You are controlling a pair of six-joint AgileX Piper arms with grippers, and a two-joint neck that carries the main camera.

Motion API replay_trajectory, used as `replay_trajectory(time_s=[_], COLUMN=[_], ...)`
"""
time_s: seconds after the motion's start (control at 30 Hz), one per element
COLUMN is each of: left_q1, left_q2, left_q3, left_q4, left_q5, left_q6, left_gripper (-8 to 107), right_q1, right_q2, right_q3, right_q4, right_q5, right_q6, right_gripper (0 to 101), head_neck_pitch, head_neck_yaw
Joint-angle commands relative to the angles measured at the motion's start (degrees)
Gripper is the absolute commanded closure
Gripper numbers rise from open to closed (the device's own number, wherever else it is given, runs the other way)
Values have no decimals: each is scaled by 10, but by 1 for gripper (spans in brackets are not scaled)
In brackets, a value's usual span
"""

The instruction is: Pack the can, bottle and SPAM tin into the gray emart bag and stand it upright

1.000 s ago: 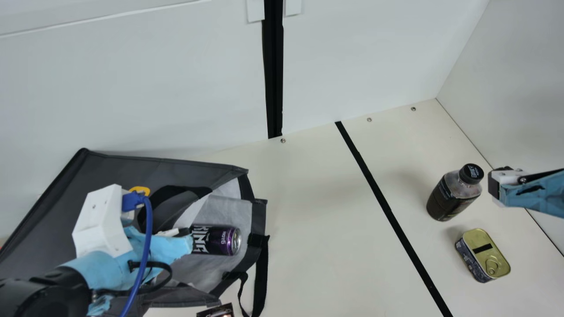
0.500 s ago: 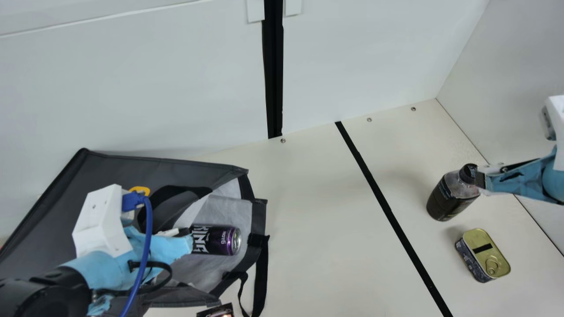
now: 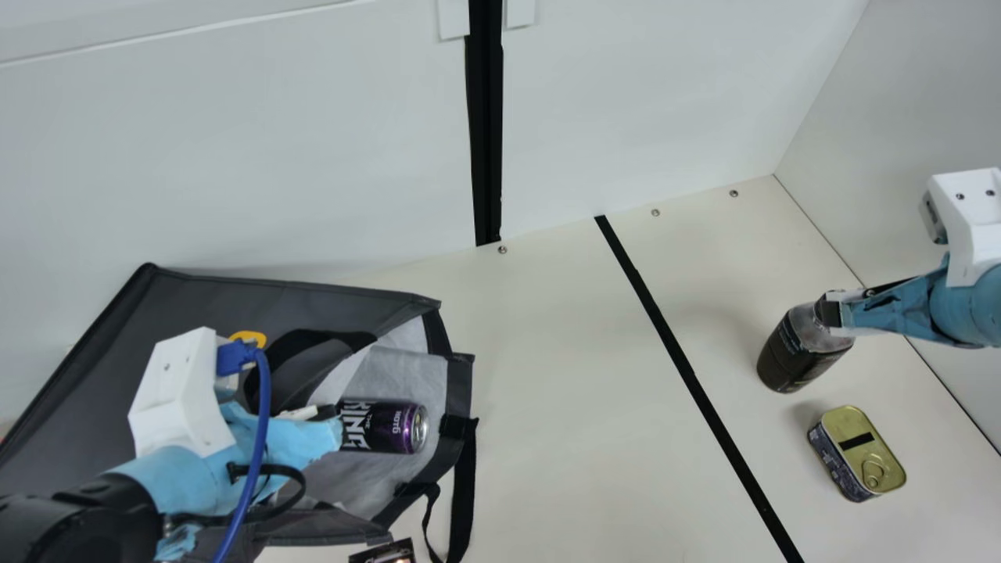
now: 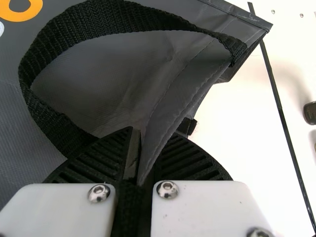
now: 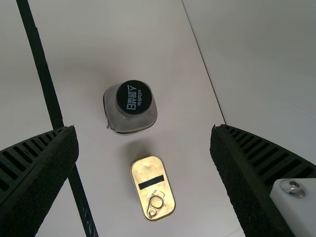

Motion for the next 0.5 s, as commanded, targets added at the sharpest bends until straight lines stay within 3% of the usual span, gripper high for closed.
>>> replay_trajectory(time_s=[0.0,0.47], left_q1=[0,0], left_q2=[0,0], left_q3=[0,0], left_q4=[0,0], left_q5=[0,0], left_q6=[0,0], left_gripper=[107,107], right_q1=[-1,2], right_q2=[9,79], right_q3=[-3,-40], right_q4=[3,7], right_q5=[4,18], right_q6=[-2,-12], right_gripper=[6,6], head_neck_pitch=[-13,-13], head_neck_yaw=[0,0])
